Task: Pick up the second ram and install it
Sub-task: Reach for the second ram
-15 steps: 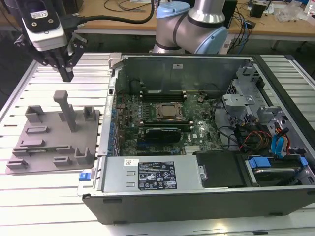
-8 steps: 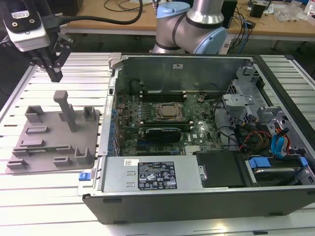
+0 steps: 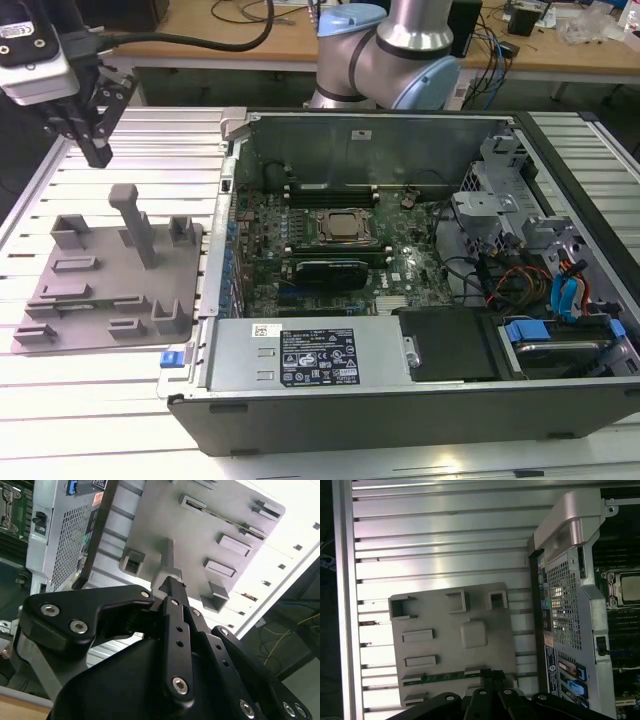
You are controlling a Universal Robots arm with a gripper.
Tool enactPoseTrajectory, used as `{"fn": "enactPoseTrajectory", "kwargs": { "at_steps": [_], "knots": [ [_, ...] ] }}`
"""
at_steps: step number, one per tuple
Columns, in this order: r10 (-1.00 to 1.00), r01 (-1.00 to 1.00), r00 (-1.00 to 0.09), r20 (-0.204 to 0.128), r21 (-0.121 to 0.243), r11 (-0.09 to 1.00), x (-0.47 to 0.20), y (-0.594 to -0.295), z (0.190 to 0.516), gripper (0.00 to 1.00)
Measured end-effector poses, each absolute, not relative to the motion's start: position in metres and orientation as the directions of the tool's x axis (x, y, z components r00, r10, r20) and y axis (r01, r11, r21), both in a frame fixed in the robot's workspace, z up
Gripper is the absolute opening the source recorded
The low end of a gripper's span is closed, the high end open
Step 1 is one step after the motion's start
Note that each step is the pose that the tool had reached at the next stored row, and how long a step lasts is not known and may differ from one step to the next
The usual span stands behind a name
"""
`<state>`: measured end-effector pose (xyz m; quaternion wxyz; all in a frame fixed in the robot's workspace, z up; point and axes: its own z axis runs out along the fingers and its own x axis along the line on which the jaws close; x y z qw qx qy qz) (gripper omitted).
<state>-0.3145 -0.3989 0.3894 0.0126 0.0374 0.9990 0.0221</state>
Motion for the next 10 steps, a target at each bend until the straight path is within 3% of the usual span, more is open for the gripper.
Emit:
{"fn": "enactPoseTrajectory", "kwargs": {
  "at_steps": [10],
  "knots": [
    [0.075, 0.074, -0.997, -0.024, 0.045, 0.996, -0.352, -0.399, 0.388, 0.08]
  ]
}}
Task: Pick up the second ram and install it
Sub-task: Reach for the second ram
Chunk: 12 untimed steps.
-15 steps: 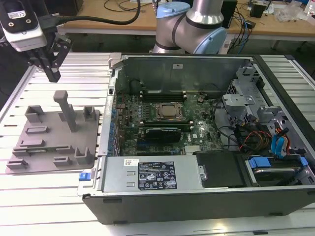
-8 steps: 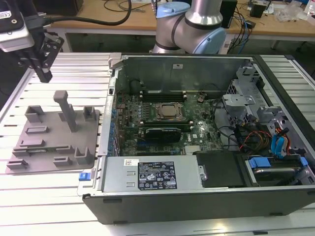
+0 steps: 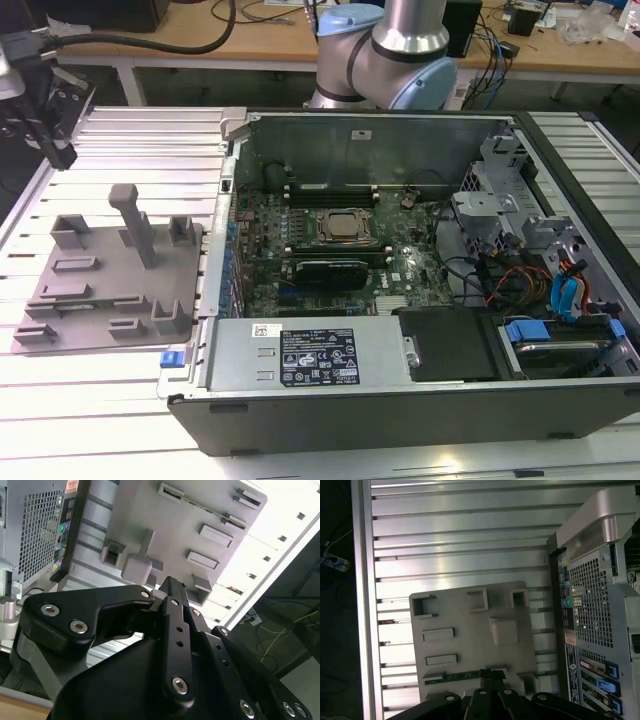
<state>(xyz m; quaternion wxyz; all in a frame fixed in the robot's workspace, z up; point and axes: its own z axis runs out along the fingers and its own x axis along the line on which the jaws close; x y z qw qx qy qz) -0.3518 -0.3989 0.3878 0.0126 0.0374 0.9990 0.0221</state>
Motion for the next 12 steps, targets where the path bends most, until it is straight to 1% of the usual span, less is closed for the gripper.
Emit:
{"fn": "enactPoseTrajectory", "kwargs": {
  "at_steps": [12],
  "knots": [
    [0.075, 0.074, -0.997, -0.024, 0.045, 0.996, -0.382, -0.399, 0.386, 0.08]
  ]
}}
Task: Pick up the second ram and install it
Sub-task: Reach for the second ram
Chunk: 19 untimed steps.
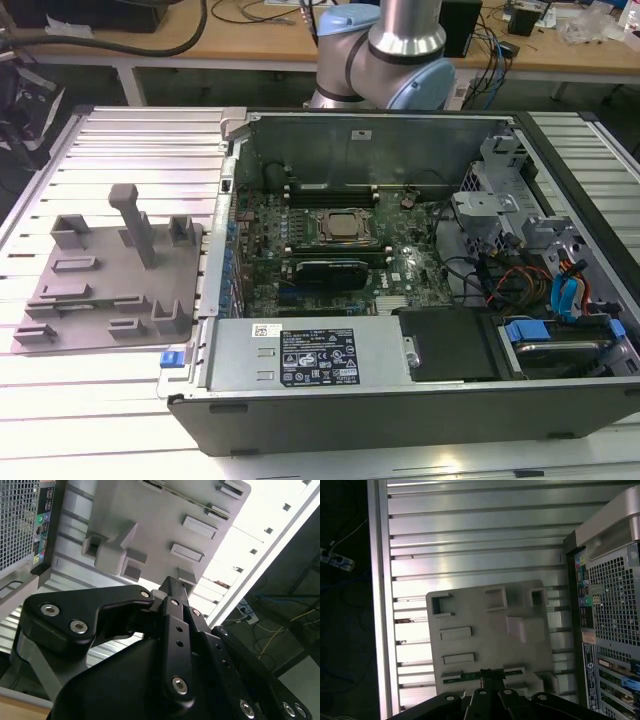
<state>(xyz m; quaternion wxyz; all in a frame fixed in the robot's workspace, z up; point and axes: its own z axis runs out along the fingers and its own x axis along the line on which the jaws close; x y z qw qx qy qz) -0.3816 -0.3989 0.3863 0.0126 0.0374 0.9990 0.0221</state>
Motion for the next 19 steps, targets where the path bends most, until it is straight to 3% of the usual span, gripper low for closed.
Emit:
{"fn": "enactPoseTrajectory", "kwargs": {
  "at_steps": [19],
  "knots": [
    [0.075, 0.074, -0.997, -0.024, 0.045, 0.996, -0.38, -0.399, 0.385, 0.08]
  ]
}}
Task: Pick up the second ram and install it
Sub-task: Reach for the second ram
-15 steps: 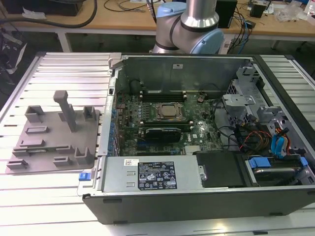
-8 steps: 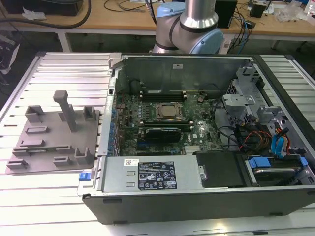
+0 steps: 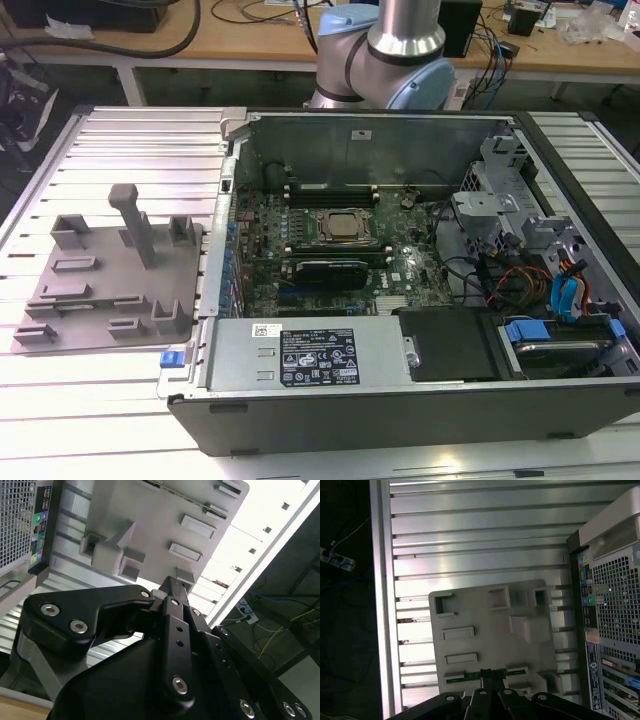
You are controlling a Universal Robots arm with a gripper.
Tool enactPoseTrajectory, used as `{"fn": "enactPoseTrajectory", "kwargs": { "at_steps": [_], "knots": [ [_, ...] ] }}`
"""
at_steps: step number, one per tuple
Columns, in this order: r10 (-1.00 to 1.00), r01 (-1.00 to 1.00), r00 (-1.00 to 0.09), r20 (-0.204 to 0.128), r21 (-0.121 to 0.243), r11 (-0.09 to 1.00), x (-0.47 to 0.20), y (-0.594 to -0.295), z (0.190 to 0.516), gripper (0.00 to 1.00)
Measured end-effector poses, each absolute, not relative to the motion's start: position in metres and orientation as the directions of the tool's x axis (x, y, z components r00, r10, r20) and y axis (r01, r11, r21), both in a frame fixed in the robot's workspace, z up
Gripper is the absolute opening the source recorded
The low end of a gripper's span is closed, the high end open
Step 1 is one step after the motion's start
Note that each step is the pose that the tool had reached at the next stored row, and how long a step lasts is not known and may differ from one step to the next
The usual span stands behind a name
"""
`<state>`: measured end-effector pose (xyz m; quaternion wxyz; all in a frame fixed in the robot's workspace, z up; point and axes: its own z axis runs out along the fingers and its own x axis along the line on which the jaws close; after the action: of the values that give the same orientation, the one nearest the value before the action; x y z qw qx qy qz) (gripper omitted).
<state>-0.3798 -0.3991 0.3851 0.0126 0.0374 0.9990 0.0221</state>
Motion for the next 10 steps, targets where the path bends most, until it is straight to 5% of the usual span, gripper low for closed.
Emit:
{"fn": "enactPoseTrajectory", "kwargs": {
  "at_steps": [10],
  "knots": [
    [0.075, 0.074, -0.997, -0.024, 0.045, 0.996, -0.3705, -0.4047, 0.3844, 0.08]
  ]
}}
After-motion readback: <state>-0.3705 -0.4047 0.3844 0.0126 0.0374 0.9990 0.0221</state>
